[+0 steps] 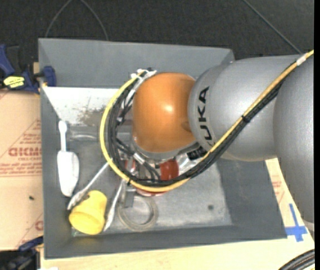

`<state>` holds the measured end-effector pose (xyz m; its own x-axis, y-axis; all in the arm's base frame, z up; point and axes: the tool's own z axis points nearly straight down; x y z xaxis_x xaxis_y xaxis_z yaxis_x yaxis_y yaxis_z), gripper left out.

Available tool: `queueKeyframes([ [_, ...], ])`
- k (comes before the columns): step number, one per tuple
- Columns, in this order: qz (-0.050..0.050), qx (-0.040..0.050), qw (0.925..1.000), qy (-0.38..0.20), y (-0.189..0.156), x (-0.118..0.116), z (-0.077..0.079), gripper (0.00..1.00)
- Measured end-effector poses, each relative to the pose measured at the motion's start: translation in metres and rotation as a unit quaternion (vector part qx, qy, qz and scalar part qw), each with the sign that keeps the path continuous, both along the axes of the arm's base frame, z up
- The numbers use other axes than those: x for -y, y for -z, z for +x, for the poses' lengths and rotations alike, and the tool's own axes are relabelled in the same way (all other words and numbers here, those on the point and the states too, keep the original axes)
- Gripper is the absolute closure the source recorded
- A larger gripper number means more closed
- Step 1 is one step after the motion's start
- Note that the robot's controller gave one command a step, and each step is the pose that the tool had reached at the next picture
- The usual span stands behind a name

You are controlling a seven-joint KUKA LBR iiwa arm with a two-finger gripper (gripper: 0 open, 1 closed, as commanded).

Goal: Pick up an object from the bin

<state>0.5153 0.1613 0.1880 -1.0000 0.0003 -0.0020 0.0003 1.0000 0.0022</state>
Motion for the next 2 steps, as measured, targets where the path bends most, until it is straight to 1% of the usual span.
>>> queueKeyframes([
  [1,0.001,0.0023,0.9992,0.039,0.116,0.059,0.068,0.0],
  [2,0.005,0.0048,0.9961,0.088,0.116,0.075,0.066,0.0],
])
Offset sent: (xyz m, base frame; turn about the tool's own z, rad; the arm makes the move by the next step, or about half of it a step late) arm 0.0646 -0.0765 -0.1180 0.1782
